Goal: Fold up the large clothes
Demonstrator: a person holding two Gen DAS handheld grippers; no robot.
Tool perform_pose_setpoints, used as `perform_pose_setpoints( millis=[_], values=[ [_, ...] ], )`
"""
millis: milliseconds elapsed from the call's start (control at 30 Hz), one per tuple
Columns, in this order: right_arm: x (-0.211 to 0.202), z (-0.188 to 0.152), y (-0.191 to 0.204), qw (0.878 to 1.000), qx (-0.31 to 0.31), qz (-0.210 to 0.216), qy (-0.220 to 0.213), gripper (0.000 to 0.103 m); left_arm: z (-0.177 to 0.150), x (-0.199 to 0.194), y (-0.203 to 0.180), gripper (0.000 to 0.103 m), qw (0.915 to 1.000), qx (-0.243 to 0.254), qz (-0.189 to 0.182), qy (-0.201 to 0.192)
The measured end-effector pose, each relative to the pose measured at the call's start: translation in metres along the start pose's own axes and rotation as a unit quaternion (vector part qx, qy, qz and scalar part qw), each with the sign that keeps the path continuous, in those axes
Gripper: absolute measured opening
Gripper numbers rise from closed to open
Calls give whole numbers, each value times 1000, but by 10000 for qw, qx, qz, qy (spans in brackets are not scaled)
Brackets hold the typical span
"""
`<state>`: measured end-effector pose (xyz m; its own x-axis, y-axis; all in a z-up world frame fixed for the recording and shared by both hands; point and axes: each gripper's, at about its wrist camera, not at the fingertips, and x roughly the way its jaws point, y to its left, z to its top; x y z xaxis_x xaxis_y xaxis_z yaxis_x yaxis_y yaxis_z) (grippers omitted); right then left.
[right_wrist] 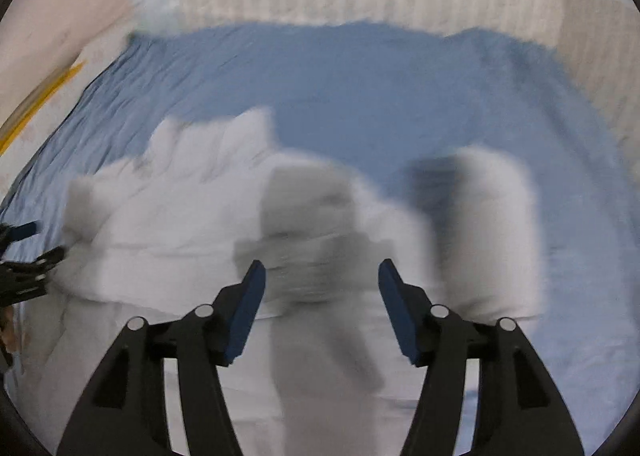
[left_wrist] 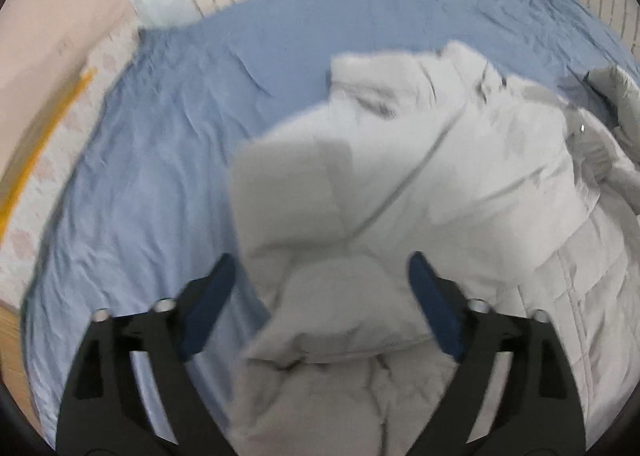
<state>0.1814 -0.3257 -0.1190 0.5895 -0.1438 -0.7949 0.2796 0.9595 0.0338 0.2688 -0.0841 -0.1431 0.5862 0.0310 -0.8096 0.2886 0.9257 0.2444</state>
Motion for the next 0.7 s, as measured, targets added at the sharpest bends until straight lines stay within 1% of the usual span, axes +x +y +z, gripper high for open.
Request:
perform_pose_setpoints(
  millis=[33, 133, 167, 233, 267, 333, 367, 433, 533, 567, 600, 633, 700],
  values=[
    [-8, 4, -27, 9996, 198, -209, -62, 72, 3, -5, 5, 99, 10000, -51, 16, -67],
    [-10, 4, -89, 9946, 695, -776, 0, 73, 16, -5, 20, 99, 9997, -221, -35, -82],
    [-7, 2, -118, 9910, 993, -899, 63, 73, 16, -5, 26, 99, 9997, -252, -21, -66],
    [3, -1, -161, 9846, 1409, -1008, 246, 73, 21, 6, 33, 99, 9994, -347, 54, -34],
    [7, -2, -173, 9826, 1493, -1065, 290, 73, 20, 8, 44, 99, 9992, -380, 80, -34],
    [20, -1, -200, 9785, 1675, -1144, 374, 73, 27, 22, 44, 99, 9988, -471, 163, -21],
    [24, -2, -208, 9778, 1738, -1102, 388, 73, 26, 24, 50, 99, 9985, -523, 170, -7],
    [42, 3, -223, 9761, 1980, -795, 417, 77, 29, 32, 57, 99, 9978, -649, 100, 51],
    [78, 9, -220, 9714, 2280, -358, 559, 78, 27, 38, 52, 99, 9975, -688, 64, 116],
    [88, 9, -218, 9704, 2321, -292, 600, 79, 24, 40, 50, 99, 9977, -658, 71, 136],
    [100, 9, -218, 9687, 2387, -207, 657, 81, 21, 41, 48, 99, 9981, -594, 93, 159],
    [112, 7, -217, 9657, 2490, -96, 731, 83, 19, 42, 44, 99, 9983, -536, 134, 172],
    [134, -2, -213, 9529, 2886, 293, 886, 82, 12, 36, 44, 99, 9987, -430, 190, 191]
  ],
)
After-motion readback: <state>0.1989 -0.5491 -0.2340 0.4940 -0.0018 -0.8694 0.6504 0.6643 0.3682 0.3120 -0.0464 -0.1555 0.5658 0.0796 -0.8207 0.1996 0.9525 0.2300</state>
